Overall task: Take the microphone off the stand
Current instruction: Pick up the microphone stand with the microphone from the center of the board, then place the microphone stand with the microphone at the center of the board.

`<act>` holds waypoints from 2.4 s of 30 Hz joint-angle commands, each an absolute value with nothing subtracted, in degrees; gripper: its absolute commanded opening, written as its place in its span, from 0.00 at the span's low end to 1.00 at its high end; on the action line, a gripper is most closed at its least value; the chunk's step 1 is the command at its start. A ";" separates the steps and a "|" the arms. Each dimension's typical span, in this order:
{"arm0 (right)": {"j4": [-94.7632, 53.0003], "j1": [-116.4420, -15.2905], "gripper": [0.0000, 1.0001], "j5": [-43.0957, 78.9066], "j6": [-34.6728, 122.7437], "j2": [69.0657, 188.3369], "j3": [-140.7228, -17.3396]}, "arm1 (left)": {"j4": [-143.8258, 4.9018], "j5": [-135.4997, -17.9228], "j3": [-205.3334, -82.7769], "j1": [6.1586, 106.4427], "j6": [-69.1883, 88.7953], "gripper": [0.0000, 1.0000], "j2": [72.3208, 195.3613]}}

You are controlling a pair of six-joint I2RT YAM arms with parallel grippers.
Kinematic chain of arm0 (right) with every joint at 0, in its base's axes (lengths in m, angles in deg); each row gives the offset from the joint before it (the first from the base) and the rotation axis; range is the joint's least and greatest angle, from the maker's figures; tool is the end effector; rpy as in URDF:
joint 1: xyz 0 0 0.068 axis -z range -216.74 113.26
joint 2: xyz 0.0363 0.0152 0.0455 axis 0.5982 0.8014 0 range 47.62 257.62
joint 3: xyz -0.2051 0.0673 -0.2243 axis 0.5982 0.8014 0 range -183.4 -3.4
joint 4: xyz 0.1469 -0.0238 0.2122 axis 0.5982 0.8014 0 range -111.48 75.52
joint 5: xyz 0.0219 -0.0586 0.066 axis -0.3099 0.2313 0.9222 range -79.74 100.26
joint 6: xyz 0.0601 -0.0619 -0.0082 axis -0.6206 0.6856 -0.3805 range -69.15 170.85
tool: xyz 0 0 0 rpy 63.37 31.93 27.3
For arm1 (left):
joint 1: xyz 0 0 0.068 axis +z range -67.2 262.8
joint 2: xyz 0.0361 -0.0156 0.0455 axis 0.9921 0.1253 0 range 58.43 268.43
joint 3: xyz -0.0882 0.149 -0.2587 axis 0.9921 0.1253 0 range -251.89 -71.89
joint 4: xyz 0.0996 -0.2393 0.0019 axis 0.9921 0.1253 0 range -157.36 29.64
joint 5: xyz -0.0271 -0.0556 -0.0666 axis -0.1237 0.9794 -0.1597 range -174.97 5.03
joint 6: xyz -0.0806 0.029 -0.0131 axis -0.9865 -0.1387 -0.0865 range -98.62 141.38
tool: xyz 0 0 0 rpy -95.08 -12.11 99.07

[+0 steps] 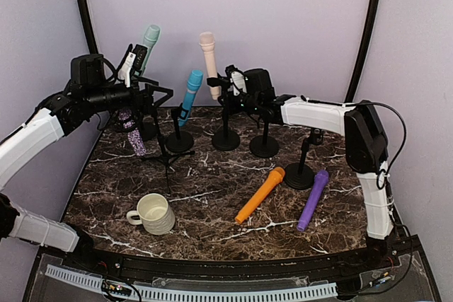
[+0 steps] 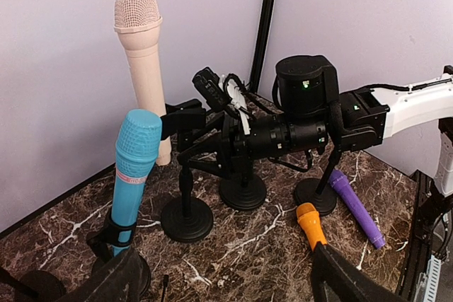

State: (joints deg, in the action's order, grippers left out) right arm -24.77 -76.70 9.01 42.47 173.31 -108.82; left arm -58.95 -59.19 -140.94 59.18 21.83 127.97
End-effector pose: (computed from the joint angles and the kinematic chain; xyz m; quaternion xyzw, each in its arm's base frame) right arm 0.4529 0.3774 0.2885 -0.2124 0.7751 0.2355 0.5464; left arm 0.2599 -0.1500 0.4337 0.2963 0.6941 -0.2933 0.5868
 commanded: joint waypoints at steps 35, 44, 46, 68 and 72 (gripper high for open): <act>-38.97 -75.81 0.00 16.13 47.78 165.70 -100.90 | -60.70 -58.52 -140.41 59.42 22.17 0.86 127.63; -40.16 -78.38 0.00 15.63 49.45 155.95 -91.99 | -61.80 -58.58 -139.41 59.42 22.92 0.86 127.12; -40.41 -78.86 0.00 15.45 49.20 153.83 -89.80 | -62.01 -58.67 -139.08 59.42 23.42 0.86 126.91; -43.42 -85.34 0.00 20.62 45.66 141.34 -72.54 | -66.44 -50.00 -136.32 59.36 25.43 0.85 126.00; -43.39 -86.19 0.00 21.95 45.75 141.48 -71.10 | -67.00 -48.62 -136.05 59.34 25.34 0.85 126.02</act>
State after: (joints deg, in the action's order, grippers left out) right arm -35.59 -85.23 19.67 46.27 144.59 -71.49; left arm -64.64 -51.43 -136.97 59.18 24.48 127.71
